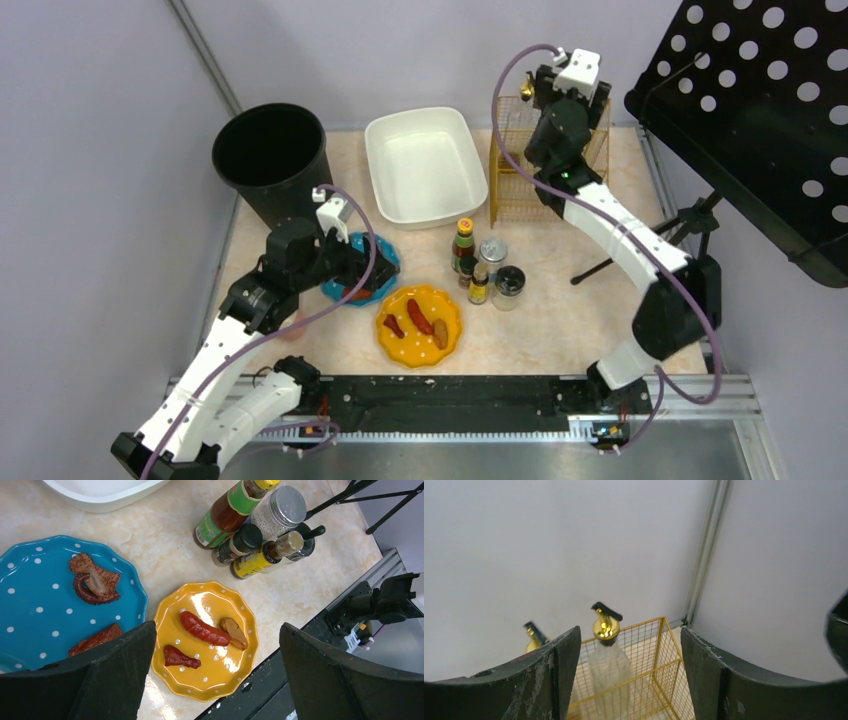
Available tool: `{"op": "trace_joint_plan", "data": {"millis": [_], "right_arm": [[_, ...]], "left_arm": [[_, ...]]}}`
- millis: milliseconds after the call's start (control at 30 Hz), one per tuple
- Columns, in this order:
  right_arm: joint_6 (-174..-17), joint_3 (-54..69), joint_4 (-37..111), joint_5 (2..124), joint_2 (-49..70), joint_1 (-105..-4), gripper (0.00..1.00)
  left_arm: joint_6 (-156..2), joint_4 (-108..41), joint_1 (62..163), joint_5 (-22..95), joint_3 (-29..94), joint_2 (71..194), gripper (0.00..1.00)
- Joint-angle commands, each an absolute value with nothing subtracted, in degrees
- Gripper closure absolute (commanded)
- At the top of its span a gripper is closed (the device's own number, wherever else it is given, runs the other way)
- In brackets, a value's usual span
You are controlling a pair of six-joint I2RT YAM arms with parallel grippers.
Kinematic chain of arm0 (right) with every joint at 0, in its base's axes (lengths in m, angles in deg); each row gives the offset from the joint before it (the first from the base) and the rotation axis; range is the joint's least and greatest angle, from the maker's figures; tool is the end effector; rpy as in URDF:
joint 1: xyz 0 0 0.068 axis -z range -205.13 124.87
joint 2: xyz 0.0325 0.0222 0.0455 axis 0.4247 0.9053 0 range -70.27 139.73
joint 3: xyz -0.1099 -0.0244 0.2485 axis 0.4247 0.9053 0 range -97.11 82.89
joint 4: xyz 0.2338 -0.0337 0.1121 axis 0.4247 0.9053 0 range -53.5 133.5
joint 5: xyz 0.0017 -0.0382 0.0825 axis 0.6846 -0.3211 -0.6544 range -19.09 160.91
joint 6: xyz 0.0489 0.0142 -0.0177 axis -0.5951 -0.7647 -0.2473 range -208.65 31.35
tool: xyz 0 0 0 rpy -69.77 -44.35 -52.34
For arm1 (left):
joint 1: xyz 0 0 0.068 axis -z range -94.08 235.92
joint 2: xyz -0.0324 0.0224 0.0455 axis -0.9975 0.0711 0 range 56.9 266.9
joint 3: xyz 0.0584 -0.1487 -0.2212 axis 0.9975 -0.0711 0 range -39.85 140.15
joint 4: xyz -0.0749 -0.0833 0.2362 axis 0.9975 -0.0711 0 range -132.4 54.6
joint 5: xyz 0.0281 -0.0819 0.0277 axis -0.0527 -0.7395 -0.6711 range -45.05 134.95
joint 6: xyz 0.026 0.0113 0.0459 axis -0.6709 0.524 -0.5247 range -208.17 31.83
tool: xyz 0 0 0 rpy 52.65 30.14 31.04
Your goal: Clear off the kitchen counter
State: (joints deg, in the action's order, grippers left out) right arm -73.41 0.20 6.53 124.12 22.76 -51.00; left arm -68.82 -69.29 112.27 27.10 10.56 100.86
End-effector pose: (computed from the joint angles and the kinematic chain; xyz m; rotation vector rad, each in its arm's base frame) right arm 0.3503 0.1382 0.4243 0.3534 1.3343 -0.4133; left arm 0.1407 -0.0818 0.3342 0.3304 2.0988 -0.8051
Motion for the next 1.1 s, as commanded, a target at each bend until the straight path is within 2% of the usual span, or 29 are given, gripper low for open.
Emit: {"op": "trace_joint_plan", "data": {"millis": [0,200,433,800,1067], "right_arm": [[-76.62,6.03,15.55,118.42,12.09,-53.99,0.28],[-91.3,14.62,29.91,102.8,-0.66,-54.64,0.28],[-95.39,20.01,40.89,85.46,-6.78,-55.0,0.25],[-97.29,24.26,41.46,66.38,-2.23,-57.46,0.2],[-97.51,21.9,40.49,64.23,5.02,-62.4,0.18]], "left_arm": [[-69.78,-67.65,112.33,28.72,10.26,99.75,0.03],[-69.89,-68.0,112.38,29.73,10.4,100.35,0.03],[-69.87,-68.01,112.37,30.12,10.33,100.05,0.04],[-69.78,-68.03,112.38,29.89,10.24,100.62,0.04],[-69.85,-68.03,112.36,30.08,10.29,100.4,0.04]]}}
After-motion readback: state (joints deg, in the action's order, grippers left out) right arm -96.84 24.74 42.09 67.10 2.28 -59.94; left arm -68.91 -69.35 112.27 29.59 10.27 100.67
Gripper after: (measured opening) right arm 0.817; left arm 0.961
